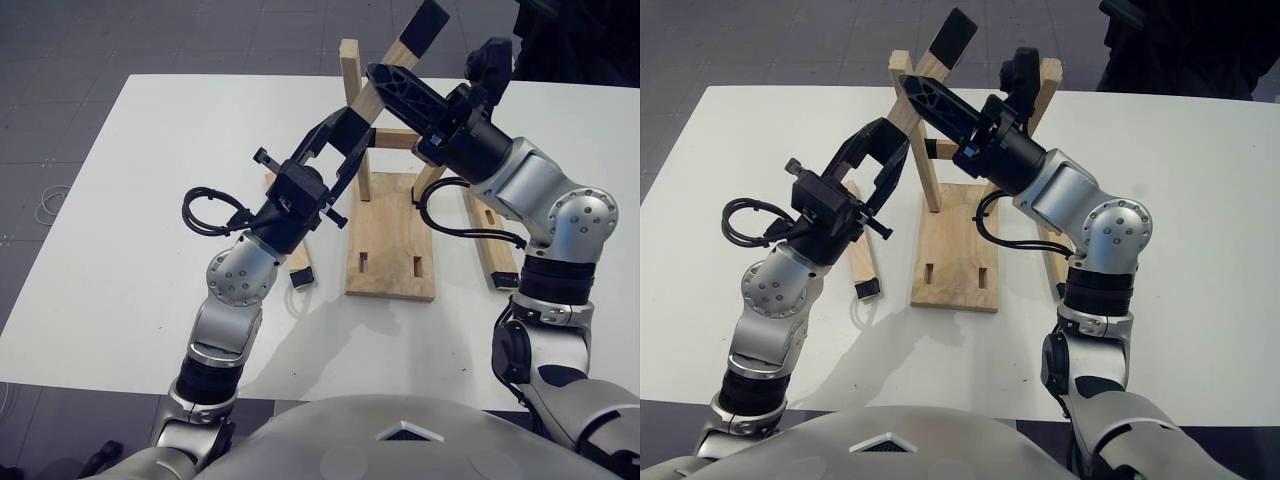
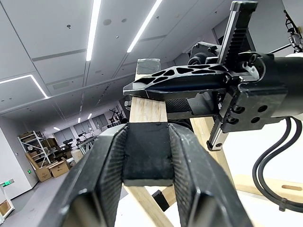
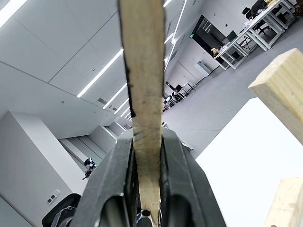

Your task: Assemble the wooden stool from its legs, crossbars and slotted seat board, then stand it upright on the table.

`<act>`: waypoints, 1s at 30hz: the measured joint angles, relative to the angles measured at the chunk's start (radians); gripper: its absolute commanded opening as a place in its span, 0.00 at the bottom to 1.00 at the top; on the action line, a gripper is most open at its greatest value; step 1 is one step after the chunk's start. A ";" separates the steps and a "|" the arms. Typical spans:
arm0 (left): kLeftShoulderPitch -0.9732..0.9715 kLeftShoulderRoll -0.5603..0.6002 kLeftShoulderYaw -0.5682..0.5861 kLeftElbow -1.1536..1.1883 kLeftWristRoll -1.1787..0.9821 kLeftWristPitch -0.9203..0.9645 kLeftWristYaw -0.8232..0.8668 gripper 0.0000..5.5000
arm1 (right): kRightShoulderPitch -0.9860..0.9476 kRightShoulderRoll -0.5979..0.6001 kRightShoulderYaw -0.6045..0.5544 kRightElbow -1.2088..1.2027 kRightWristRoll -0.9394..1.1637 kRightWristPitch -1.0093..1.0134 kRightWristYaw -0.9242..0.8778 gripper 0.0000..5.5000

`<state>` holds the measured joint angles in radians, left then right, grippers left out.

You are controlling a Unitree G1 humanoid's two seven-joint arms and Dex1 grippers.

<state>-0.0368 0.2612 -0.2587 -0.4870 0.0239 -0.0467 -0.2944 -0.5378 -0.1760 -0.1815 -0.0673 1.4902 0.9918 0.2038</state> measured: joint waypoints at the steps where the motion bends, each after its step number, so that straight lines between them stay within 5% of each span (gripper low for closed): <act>1: 0.000 -0.001 0.000 0.001 0.000 0.000 0.000 0.29 | 0.000 0.000 0.000 0.000 0.000 0.000 0.000 0.07; 8: 0.001 -0.006 -0.003 0.034 0.022 -0.005 -0.006 0.47 | 0.000 -0.005 -0.023 0.000 0.001 -0.012 -0.007 0.07; 16: 0.063 0.066 0.092 0.039 0.024 -0.054 -0.030 0.47 | 0.005 -0.057 -0.026 -0.012 0.004 0.008 0.003 0.07; 23: 0.102 0.121 0.233 0.028 0.029 -0.067 -0.014 0.47 | 0.169 -0.321 -0.074 -0.183 -0.041 0.090 0.041 0.07; 26: 0.103 0.119 0.226 0.042 0.045 -0.069 -0.012 0.47 | 0.328 -0.527 -0.015 -0.305 -0.276 0.063 0.200 0.07; 30: 0.103 0.112 0.222 0.052 0.059 -0.070 -0.009 0.47 | 0.504 -0.605 0.046 -0.304 -0.584 -0.143 0.324 0.07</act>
<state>0.0660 0.3733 -0.0363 -0.4353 0.0833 -0.1166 -0.3030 -0.0335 -0.7813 -0.1358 -0.3716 0.9065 0.8487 0.5276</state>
